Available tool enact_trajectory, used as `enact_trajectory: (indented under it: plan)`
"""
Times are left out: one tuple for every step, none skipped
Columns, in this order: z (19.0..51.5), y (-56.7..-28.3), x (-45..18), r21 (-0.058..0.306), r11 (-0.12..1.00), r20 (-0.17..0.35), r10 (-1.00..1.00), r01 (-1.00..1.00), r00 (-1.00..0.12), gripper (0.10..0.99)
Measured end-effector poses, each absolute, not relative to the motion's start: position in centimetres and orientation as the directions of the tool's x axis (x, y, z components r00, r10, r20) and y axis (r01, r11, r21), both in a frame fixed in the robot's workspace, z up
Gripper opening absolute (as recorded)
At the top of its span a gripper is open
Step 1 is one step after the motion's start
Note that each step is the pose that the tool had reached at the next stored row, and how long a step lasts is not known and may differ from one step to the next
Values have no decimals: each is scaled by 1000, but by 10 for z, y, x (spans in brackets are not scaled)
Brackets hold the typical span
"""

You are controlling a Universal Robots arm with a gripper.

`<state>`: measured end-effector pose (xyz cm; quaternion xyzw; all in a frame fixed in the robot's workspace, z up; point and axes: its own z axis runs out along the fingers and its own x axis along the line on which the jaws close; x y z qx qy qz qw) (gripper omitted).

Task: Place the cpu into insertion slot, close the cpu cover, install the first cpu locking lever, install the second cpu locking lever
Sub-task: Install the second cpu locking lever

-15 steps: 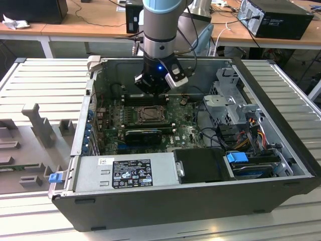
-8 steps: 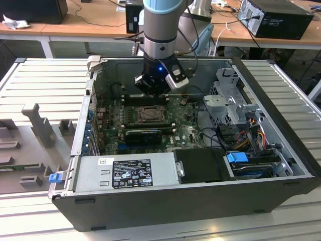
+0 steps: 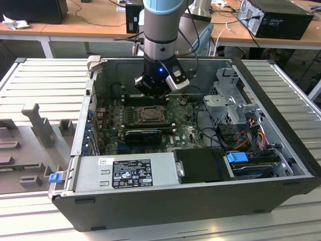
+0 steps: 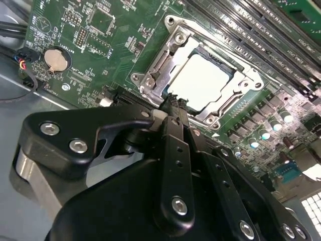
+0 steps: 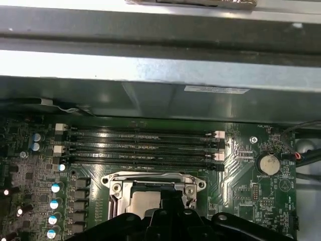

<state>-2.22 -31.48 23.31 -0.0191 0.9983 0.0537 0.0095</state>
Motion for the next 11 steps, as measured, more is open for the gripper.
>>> enact_trajectory:
  plan:
    - [238,-315,-22,107,993,-21,-37,-39,-999,106]
    - [241,-315,-22,106,994,-21,-37,-39,-999,106]
    - [243,-315,-22,106,994,-21,-37,-39,-999,106]
    - [243,-316,-22,105,994,-21,-37,-39,-999,106]
    - [243,-318,-22,105,994,-21,-37,-39,-999,106]
    - [243,-320,-22,105,994,-21,-37,-39,-999,106]
    - [243,-322,-22,105,994,-21,-37,-39,-999,106]
    - [243,-323,-22,105,994,-21,-37,-39,-999,106]
    - [243,-323,-22,105,994,-19,-37,-39,-999,106]
    - [244,-323,-22,106,994,-19,-37,-39,-999,106]
    - [245,-324,-22,107,993,-19,-37,-39,-999,106]
